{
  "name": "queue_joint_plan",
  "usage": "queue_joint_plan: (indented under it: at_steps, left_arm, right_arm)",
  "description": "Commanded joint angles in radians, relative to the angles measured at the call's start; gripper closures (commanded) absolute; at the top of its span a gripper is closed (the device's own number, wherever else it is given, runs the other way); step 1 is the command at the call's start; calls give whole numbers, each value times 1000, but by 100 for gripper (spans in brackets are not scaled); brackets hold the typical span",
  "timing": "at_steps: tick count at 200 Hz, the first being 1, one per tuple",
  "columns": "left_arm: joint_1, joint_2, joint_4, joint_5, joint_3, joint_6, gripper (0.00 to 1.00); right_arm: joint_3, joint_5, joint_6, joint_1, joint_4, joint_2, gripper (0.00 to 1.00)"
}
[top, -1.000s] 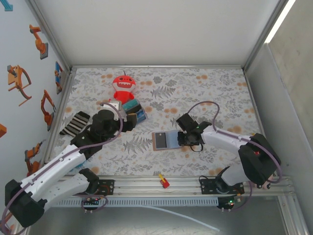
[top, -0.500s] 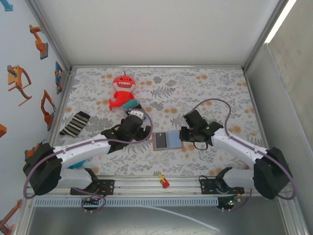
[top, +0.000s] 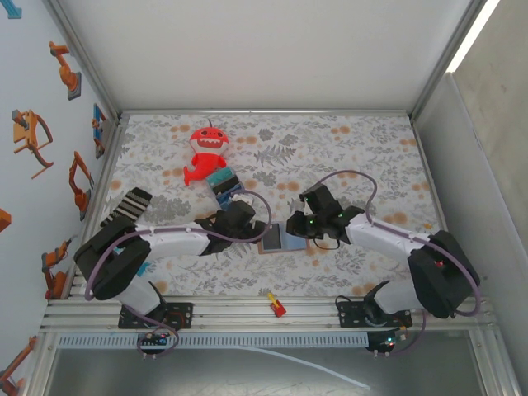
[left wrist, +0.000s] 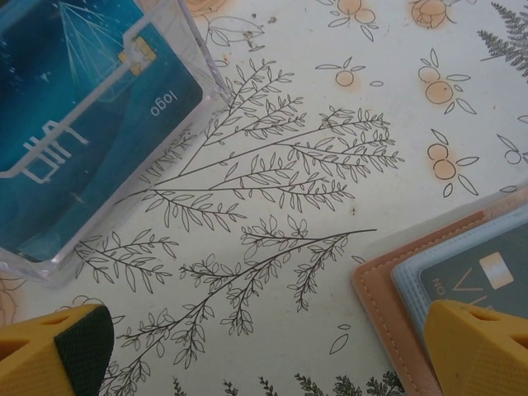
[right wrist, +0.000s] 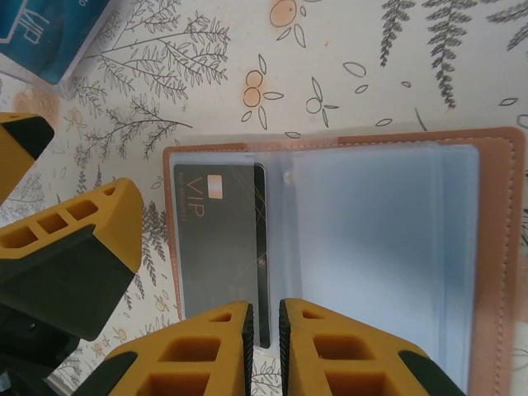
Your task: Take the credit cards out of the card holder
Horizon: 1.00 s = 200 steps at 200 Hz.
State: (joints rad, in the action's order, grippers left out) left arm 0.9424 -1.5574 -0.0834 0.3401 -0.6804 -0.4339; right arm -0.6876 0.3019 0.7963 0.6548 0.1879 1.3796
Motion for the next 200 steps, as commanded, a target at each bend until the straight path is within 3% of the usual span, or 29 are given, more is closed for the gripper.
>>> queue_joint_plan:
  at_steps: [1, 200]
  left_arm:
    - [14, -21, -8, -21, -4, -6, 3]
    - [59, -83, 105, 71, -53, 38, 3]
  right_arm:
    - [23, 43, 38, -4, -78, 21, 83]
    - [44, 100, 60, 20, -205, 172, 84]
